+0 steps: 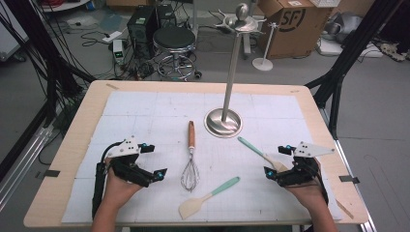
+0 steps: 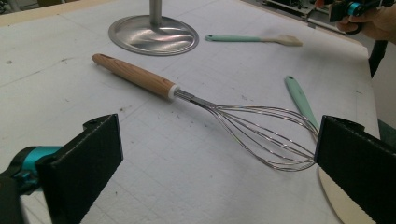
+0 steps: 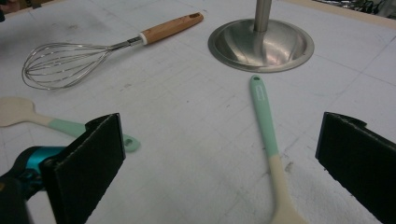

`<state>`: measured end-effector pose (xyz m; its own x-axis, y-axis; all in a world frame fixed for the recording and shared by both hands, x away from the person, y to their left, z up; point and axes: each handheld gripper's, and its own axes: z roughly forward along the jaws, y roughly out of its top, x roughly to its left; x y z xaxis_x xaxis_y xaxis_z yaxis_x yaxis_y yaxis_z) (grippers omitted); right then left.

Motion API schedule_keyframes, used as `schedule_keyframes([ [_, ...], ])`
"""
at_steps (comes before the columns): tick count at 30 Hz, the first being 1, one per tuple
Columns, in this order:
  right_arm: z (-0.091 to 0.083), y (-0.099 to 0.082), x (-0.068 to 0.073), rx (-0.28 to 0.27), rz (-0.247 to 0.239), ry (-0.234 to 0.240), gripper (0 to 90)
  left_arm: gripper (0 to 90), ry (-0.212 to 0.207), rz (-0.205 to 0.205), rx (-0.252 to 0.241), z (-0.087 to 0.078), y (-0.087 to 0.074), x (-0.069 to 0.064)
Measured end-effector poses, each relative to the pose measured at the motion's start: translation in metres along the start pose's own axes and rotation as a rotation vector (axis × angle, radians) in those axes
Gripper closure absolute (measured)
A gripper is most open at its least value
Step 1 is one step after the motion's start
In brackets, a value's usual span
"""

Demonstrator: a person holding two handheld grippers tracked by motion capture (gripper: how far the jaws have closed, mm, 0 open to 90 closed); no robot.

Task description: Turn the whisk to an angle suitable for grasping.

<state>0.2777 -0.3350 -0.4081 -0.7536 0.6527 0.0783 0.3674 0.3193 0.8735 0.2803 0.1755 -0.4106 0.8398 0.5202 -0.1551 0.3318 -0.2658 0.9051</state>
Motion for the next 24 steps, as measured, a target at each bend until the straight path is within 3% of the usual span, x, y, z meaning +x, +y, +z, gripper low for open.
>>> schedule_keyframes([
  [12,-0.004,-0.003,0.0,0.013,0.003,-0.036,0.2,1.6,0.046,-0.031,0.006,0.007,0.002,0.001],
  [24,0.002,-0.002,0.005,0.039,-0.017,-0.036,0.2,1.7,0.064,-0.062,0.046,0.038,0.018,0.001],
])
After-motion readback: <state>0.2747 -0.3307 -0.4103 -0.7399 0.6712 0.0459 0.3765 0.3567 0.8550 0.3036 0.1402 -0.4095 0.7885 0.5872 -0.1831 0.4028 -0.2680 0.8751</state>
